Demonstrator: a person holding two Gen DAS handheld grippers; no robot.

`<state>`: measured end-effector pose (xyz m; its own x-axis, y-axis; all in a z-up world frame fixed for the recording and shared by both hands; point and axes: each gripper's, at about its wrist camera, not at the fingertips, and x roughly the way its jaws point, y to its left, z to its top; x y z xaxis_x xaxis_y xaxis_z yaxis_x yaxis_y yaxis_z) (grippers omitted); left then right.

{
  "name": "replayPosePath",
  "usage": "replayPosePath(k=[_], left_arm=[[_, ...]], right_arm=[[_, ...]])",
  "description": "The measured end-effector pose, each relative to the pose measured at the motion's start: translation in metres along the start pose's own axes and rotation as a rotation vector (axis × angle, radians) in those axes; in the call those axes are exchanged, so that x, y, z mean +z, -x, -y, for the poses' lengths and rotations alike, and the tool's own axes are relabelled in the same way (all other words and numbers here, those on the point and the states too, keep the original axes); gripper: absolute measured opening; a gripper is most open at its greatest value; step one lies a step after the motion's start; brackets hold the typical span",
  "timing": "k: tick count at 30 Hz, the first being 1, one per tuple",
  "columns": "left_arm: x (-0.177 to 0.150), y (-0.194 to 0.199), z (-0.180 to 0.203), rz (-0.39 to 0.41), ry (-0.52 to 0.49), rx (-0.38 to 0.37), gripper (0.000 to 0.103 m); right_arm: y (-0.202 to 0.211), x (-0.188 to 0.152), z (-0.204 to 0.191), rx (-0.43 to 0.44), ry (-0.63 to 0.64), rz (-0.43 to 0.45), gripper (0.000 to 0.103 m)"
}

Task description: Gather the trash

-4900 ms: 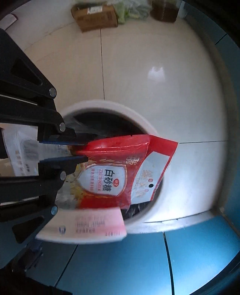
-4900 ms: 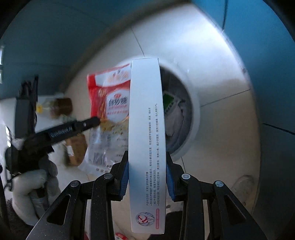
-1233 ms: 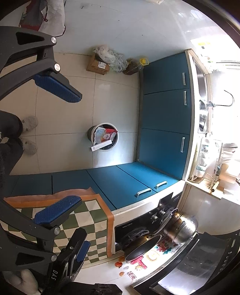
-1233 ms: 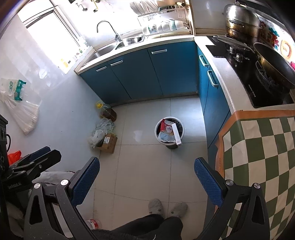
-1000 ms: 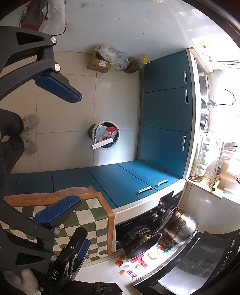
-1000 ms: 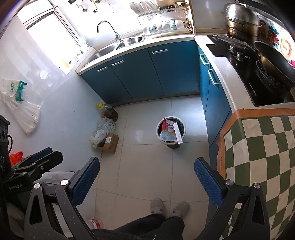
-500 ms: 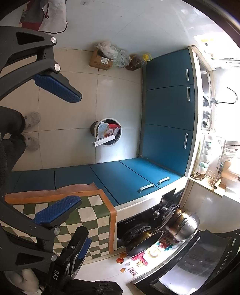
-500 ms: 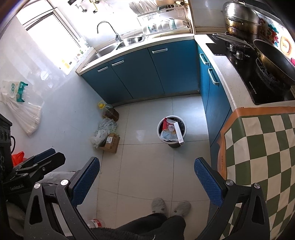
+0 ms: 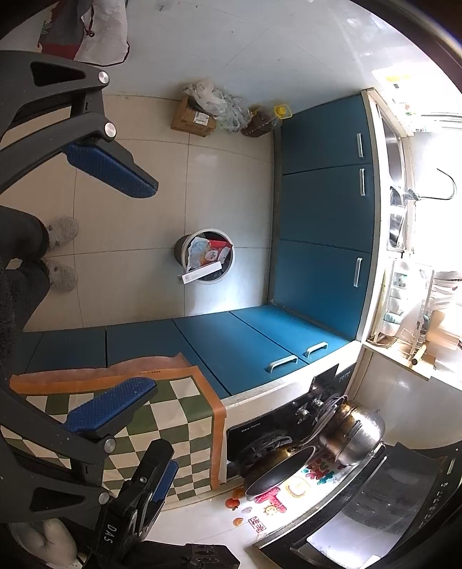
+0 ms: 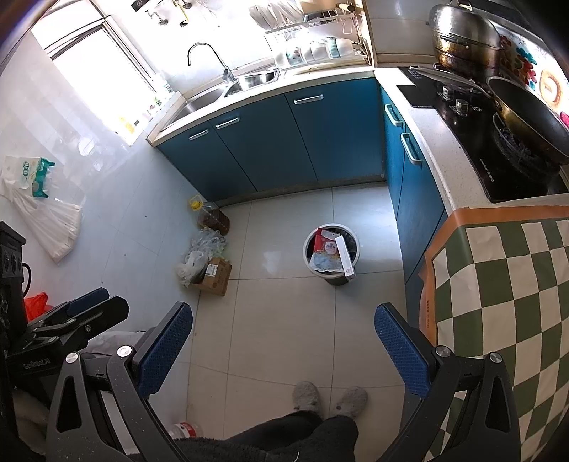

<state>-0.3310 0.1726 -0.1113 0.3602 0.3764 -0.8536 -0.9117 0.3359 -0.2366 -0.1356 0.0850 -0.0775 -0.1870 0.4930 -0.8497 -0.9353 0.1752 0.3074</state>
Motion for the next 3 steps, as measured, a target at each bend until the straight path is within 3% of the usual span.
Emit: replayPosePath(k=[3], left_arm=[[-0.0004, 0.0, 0.0014, 0.0, -0.004, -0.005, 0.103]], right_arm=[[0.0, 0.0, -0.0001, 0.001, 0.001, 0.0, 0.103]])
